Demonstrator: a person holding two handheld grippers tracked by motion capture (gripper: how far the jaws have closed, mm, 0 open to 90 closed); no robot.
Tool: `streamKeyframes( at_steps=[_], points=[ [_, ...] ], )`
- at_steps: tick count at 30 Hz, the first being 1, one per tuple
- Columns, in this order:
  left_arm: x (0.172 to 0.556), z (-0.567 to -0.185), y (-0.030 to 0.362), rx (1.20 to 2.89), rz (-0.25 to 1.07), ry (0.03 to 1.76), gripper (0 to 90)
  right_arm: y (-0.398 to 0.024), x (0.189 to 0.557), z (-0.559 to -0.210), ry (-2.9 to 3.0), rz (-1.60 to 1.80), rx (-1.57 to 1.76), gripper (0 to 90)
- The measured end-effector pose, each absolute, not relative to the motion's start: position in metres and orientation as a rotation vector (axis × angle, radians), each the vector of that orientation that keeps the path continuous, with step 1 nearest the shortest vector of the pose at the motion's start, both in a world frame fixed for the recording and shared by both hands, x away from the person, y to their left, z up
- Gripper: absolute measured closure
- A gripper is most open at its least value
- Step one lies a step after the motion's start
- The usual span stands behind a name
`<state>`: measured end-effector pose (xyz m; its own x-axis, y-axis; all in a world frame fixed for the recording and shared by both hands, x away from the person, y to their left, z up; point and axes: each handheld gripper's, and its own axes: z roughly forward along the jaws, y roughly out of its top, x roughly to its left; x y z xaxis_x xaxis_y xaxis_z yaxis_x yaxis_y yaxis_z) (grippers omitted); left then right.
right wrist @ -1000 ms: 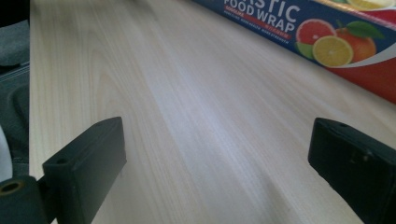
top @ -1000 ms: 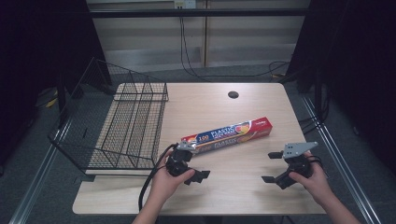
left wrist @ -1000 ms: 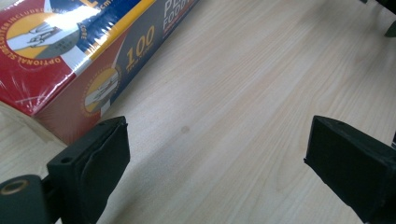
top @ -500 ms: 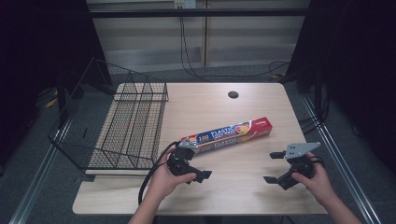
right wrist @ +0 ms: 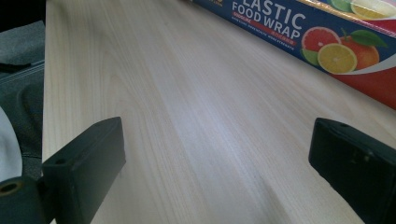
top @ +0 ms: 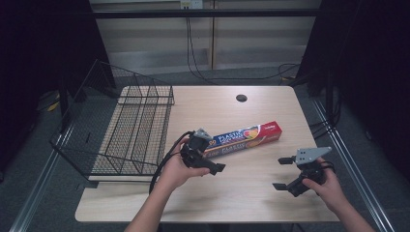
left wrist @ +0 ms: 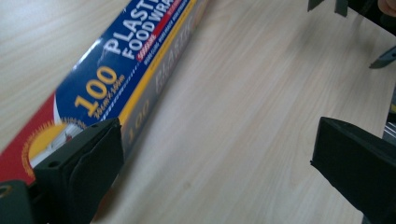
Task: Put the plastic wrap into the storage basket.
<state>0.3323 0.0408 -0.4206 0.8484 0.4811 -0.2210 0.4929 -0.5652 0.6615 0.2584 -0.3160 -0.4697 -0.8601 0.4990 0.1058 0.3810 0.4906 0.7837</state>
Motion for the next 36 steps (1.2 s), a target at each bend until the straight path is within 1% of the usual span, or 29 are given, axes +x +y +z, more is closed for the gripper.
streamKeyframes(
  at_steps=[9, 13, 21, 36],
  points=[
    [0.358, -0.411, 0.026, 2.259, 0.026, 0.742, 5.2, -0.316, 0.257, -0.47, 2.599, 1.311, 0.749, 3.4],
    [0.369, -0.411, 0.021, 2.276, 0.039, 0.719, 5.9, -0.317, 0.257, -0.47, 2.591, 1.318, 0.759, 3.4],
    [0.384, -0.418, 0.006, 2.302, 0.056, 0.728, 6.2, -0.317, 0.257, -0.47, 2.587, 1.327, 0.76, 3.4],
    [0.404, -0.433, -0.022, 2.381, 0.031, 0.734, 6.8, -0.316, 0.257, -0.47, 2.598, 1.325, 0.742, 3.4]
  ],
)
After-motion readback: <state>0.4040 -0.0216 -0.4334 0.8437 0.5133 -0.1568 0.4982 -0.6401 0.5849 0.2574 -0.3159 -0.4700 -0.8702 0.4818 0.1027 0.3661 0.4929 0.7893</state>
